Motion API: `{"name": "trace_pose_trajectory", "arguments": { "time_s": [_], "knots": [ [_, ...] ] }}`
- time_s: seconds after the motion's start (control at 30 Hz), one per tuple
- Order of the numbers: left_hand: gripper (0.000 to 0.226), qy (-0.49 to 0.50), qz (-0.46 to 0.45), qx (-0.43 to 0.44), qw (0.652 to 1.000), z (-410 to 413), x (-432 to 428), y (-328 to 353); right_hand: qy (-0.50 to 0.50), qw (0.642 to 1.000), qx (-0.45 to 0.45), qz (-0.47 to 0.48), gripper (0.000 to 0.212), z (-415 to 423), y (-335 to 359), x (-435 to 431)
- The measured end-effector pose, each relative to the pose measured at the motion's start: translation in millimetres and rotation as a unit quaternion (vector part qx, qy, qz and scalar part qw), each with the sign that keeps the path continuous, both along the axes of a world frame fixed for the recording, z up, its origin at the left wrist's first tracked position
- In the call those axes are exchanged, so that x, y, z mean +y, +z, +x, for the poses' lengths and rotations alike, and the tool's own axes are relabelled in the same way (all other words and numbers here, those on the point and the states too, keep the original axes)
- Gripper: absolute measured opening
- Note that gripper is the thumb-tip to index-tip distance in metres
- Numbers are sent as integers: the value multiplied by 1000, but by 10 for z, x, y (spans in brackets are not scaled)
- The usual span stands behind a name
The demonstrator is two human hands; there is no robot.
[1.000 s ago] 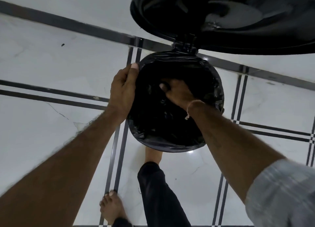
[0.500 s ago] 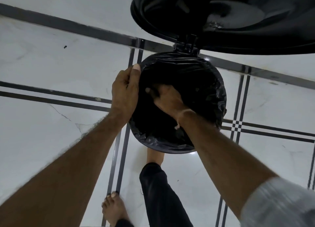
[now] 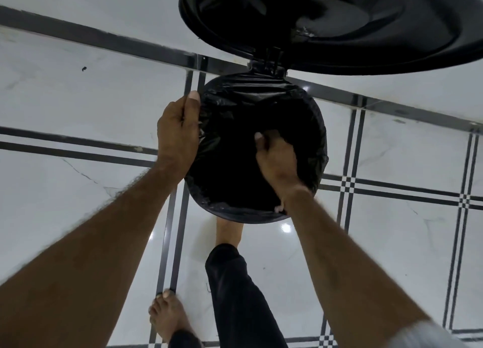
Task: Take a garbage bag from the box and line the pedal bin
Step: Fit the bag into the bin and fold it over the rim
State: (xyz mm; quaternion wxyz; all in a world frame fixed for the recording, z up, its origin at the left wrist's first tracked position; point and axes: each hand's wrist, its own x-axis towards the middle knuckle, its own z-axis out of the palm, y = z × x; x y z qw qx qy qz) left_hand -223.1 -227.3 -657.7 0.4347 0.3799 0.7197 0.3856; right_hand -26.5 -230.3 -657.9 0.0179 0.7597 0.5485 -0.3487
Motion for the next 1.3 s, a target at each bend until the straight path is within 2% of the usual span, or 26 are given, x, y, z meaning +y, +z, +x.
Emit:
{"name": "trace_pose_trajectory", "arguments": {
  "time_s": [0.03,0.07,0.17,0.27,0.4,0.5,0.57,0.63,0.73,0.8,0.87,0.93,0.97,1.03,1.1,1.17,1.2,1.3],
  "knots": [
    [57,0,0,5,1000,0,-1,5,-4,998,48,30,52,-77,152,-121],
    [58,2,-2,11,1000,-5,1,4,10,995,103,2,57,-188,278,-227],
    [53,2,-2,10,1000,1,-1,-12,87,960,177,-200,71,-533,112,-414],
    [48,-3,1,15,1000,-24,-6,-36,46,926,223,-300,76,-758,-195,-432],
    [48,-2,-5,16,1000,-5,2,-34,25,947,179,-266,65,-652,-145,-326],
    [47,3,-9,22,1000,6,17,-1,112,963,110,-220,63,-395,303,-348],
    [47,0,-9,30,1000,13,14,-3,204,940,44,-269,72,-268,533,-487],
    [47,1,-6,34,999,20,13,3,274,914,-1,-299,72,-202,526,-601],
    [48,0,-5,31,999,14,9,-4,249,912,5,-326,74,-236,345,-488],
    [47,3,-12,23,1000,7,11,-1,229,929,-20,-291,72,-321,327,-291],
    [47,2,-15,24,1000,6,17,14,215,965,-54,-137,59,-415,365,-55],
    [47,-2,-16,27,999,-6,10,10,190,982,-8,5,47,-539,392,216],
    [47,-3,-17,23,1000,-2,6,6,185,982,17,12,44,-580,386,357],
    [48,-3,-17,15,1000,6,5,1,188,980,40,-55,47,-624,302,632],
    [51,-3,-14,17,1000,2,2,4,201,968,15,-146,53,-591,166,794],
    [56,-1,-14,16,1000,-8,3,8,208,963,-19,-172,55,-520,89,808],
    [58,2,-14,14,1000,-4,5,12,202,968,-30,-146,55,-485,116,754],
    [59,12,-10,15,1000,-5,10,33,170,984,-44,19,41,-355,338,391]
  ]
}}
